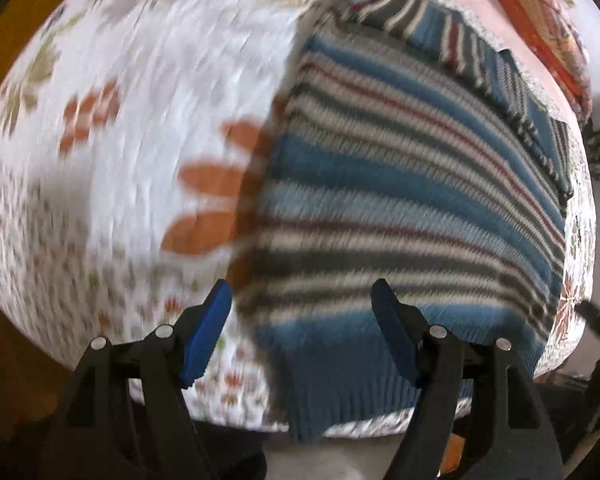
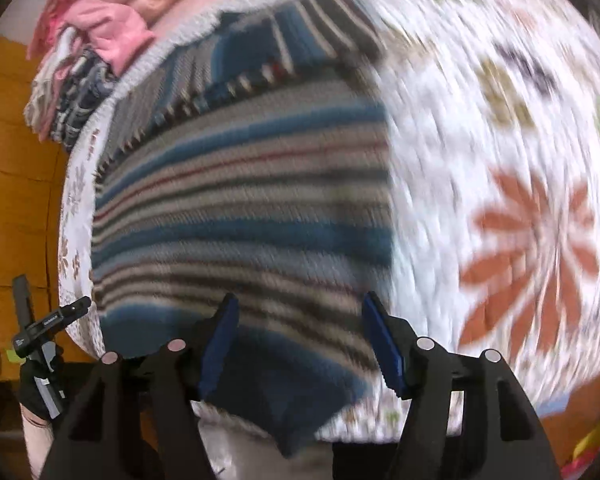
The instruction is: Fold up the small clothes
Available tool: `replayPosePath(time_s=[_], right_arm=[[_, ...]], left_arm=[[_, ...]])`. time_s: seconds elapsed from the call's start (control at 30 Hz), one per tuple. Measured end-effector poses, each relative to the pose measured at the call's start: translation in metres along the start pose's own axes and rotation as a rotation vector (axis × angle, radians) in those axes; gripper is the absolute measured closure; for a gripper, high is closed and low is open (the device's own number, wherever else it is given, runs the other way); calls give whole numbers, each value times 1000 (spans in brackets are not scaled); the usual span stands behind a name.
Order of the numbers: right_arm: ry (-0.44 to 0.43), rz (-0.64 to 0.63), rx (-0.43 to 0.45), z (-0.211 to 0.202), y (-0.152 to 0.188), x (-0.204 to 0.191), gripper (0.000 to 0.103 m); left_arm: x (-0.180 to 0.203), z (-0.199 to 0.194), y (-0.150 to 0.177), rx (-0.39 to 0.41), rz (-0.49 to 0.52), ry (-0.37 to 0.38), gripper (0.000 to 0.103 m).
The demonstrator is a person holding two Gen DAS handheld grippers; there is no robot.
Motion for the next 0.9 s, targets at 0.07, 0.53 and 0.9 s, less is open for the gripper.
replayPosePath(time_s=[0.07, 0.53, 0.9], right_arm=[[21, 38, -30, 9, 16, 10, 38], [54, 106, -164, 46, 46, 30, 49], [-29, 68, -156, 46, 46, 17, 93]], left_arm=[[-5, 6, 7, -25, -21, 4, 31], [5, 29, 31, -90, 81, -22, 35], [26, 25, 41, -91, 106, 102, 94]])
Point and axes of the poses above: each gripper's, at about its wrist camera, not at the fingertips, and z roughly the way its jaws point, x to its right, y to its underside, the point moved 5 cm from there along z, roughly the way its jaws point, and after that the axes turned 6 degrees about -y, right-handed, at the moved point
